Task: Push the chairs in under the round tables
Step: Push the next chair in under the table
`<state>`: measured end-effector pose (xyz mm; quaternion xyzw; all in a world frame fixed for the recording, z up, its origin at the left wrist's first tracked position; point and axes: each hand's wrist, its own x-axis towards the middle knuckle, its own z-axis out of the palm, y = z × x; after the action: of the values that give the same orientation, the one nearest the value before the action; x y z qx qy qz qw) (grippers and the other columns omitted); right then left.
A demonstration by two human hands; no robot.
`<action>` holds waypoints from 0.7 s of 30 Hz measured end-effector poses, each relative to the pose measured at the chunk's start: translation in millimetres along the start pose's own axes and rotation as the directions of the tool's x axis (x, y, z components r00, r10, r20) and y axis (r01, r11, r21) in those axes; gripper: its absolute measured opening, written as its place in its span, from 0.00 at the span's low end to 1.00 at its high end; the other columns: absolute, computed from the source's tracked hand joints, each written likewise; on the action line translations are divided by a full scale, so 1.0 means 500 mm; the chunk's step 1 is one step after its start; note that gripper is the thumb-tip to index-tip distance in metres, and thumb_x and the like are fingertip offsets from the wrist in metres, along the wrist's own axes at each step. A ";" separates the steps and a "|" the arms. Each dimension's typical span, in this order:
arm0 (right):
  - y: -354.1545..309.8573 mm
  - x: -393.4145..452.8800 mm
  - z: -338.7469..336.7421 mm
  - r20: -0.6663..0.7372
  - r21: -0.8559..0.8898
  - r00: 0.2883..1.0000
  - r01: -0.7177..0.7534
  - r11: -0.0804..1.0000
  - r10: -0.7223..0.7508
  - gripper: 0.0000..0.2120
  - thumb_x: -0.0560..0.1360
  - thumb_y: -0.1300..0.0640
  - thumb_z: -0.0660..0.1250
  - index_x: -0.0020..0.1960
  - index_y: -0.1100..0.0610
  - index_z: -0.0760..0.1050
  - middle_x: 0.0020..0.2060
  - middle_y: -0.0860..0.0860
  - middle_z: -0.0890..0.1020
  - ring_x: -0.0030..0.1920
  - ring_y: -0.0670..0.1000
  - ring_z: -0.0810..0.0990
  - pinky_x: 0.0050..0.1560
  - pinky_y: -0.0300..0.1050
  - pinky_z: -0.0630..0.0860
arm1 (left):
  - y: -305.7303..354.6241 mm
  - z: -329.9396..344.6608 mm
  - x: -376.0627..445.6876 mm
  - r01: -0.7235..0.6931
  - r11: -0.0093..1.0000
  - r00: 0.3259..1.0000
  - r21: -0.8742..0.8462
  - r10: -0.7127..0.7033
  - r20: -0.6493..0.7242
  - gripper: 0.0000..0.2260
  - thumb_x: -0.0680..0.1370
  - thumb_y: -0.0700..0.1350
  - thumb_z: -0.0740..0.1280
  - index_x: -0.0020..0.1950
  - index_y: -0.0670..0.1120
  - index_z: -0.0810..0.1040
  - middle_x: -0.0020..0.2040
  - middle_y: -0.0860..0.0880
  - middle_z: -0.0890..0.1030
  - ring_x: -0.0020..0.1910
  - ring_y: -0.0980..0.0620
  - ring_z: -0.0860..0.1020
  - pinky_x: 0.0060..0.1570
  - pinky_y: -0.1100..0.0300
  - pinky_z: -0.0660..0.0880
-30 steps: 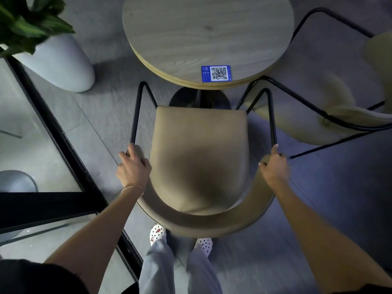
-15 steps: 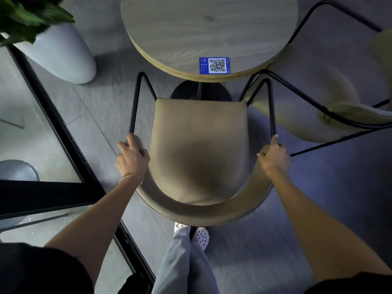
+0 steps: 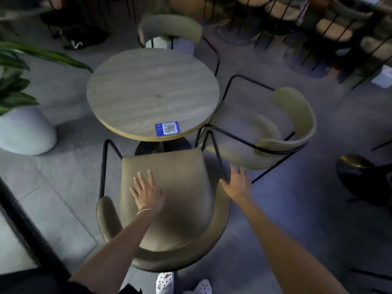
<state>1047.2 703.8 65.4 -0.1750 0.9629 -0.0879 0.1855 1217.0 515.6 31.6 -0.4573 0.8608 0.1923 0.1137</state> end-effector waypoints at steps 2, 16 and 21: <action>0.031 0.003 -0.041 -0.029 0.018 0.999 -0.023 1.000 0.024 0.33 0.76 0.45 0.63 0.76 0.55 0.56 0.75 0.60 0.59 0.76 0.60 0.55 0.72 0.60 0.60 | 0.071 -0.009 0.000 -0.068 0.997 0.998 -0.027 0.068 0.007 0.35 0.78 0.52 0.60 0.79 0.45 0.44 0.79 0.38 0.46 0.78 0.38 0.47 0.75 0.41 0.49; 0.411 0.194 -0.239 -0.070 0.089 0.992 -0.095 0.991 0.102 0.33 0.76 0.45 0.62 0.76 0.56 0.55 0.75 0.60 0.59 0.76 0.60 0.54 0.73 0.59 0.59 | 0.530 0.070 0.003 -0.094 0.987 0.996 -0.130 0.094 -0.006 0.32 0.79 0.53 0.58 0.78 0.46 0.47 0.78 0.37 0.52 0.77 0.37 0.51 0.74 0.39 0.53; 0.521 0.287 -0.298 -0.038 0.076 0.999 -0.018 0.997 0.021 0.31 0.77 0.46 0.63 0.74 0.58 0.58 0.73 0.62 0.61 0.75 0.62 0.56 0.72 0.61 0.59 | 0.686 0.116 -0.008 -0.016 0.979 1.000 -0.205 0.016 -0.004 0.32 0.79 0.54 0.59 0.78 0.44 0.49 0.77 0.36 0.54 0.76 0.37 0.53 0.73 0.39 0.54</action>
<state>785.4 907.1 94.1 -0.1568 0.9640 -0.1257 0.1741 935.2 718.2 58.7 -0.4600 0.8402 0.2802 0.0634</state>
